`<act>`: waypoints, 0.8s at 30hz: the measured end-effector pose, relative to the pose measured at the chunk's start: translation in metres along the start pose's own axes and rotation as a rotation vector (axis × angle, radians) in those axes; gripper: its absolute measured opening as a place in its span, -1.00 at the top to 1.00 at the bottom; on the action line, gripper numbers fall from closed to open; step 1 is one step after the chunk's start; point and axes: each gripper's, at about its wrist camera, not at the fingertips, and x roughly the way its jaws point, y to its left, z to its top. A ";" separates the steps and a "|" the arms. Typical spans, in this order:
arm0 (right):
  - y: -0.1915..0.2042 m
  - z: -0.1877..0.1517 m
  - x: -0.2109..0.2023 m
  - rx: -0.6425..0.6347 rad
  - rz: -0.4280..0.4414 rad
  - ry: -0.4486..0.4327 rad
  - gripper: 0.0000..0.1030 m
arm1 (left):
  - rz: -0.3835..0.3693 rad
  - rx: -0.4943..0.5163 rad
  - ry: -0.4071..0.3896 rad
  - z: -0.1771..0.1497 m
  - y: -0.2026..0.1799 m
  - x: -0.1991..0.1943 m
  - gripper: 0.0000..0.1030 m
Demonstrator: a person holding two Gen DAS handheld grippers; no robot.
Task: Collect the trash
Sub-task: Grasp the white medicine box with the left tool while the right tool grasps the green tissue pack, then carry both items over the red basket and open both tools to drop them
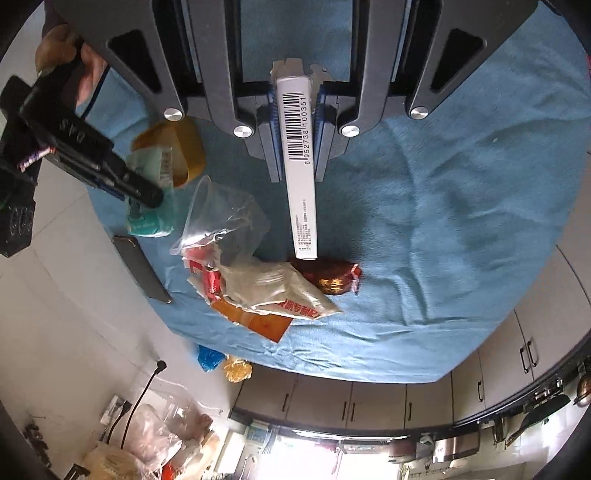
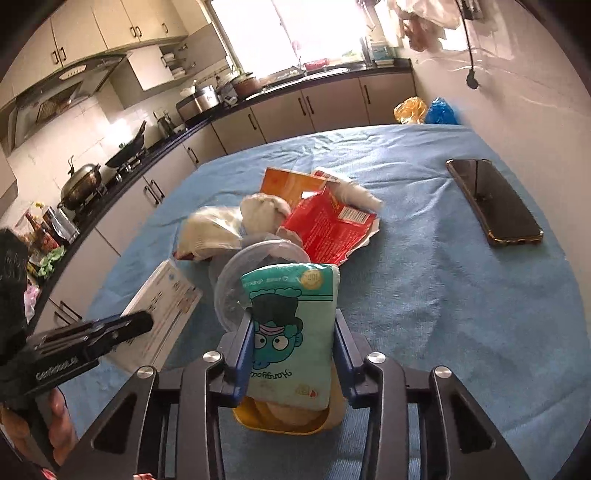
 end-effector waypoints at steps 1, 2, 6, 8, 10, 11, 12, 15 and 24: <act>0.001 0.000 -0.004 0.002 -0.001 -0.009 0.20 | -0.002 -0.002 -0.007 0.000 0.001 -0.004 0.72; 0.002 0.000 -0.008 0.005 -0.003 -0.017 0.20 | -0.004 -0.005 -0.018 -0.003 0.004 -0.011 0.72; 0.005 0.001 -0.026 0.028 -0.008 -0.056 0.20 | -0.008 -0.031 -0.057 -0.012 0.020 -0.035 0.72; 0.006 0.002 -0.033 0.045 -0.001 -0.070 0.20 | -0.004 -0.044 -0.073 -0.017 0.027 -0.046 0.72; 0.011 0.002 -0.041 0.056 0.018 -0.081 0.20 | 0.011 -0.056 -0.096 -0.024 0.037 -0.060 0.72; 0.014 0.002 -0.044 0.055 0.025 -0.085 0.20 | 0.019 -0.058 -0.105 -0.028 0.040 -0.066 0.72; 0.019 0.001 -0.046 0.052 0.034 -0.087 0.20 | 0.032 -0.062 -0.117 -0.030 0.046 -0.072 0.72; 0.038 -0.003 -0.049 0.026 0.055 -0.086 0.20 | 0.068 -0.079 -0.140 -0.039 0.060 -0.088 0.72; 0.104 -0.017 -0.033 -0.071 0.129 -0.039 0.20 | 0.160 -0.179 -0.193 -0.071 0.126 -0.132 0.72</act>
